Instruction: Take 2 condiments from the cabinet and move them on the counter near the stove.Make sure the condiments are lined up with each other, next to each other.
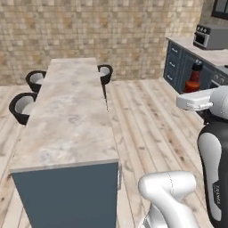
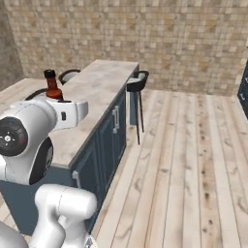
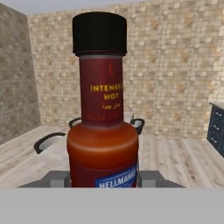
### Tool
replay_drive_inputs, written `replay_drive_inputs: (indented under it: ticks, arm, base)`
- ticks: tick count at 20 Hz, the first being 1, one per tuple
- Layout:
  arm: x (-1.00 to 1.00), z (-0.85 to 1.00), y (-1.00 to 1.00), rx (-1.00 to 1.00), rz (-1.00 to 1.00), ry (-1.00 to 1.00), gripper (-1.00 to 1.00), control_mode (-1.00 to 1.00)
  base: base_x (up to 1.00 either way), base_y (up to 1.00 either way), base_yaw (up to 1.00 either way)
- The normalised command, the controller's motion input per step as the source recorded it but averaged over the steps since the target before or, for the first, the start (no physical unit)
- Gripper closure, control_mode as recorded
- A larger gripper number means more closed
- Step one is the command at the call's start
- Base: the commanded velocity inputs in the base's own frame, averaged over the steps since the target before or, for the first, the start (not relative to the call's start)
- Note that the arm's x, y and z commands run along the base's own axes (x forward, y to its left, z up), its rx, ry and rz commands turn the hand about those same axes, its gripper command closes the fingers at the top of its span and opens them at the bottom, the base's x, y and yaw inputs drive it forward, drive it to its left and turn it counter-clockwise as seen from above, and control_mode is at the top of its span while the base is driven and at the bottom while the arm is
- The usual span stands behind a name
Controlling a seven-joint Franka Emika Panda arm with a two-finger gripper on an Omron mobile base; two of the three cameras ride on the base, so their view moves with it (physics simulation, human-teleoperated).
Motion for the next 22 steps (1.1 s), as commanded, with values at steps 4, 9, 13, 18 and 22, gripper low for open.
replay_drive_inputs:
  ticks: [4, 9, 13, 18, 22]
  arm:
    - [0.00, 0.00, 0.00, 0.00, 0.00, 0.00, 1.00, 1.00]
    - [0.00, 0.00, 0.00, 0.00, 0.00, 0.00, 1.00, 1.00]
    - [0.00, 0.00, 0.00, 0.00, 0.00, 0.00, 1.00, 1.00]
    - [0.00, 0.00, 0.00, 0.00, 0.00, 0.00, 1.00, 1.00]
    - [0.00, 0.00, 0.00, 0.00, 0.00, 0.00, 1.00, 1.00]
  base:
    - [0.75, -0.56, -0.04]
    - [1.00, -0.48, 0.00]
    - [1.00, -0.48, 0.00]
    - [1.00, -0.57, -0.04]
    - [0.98, -0.74, -0.06]
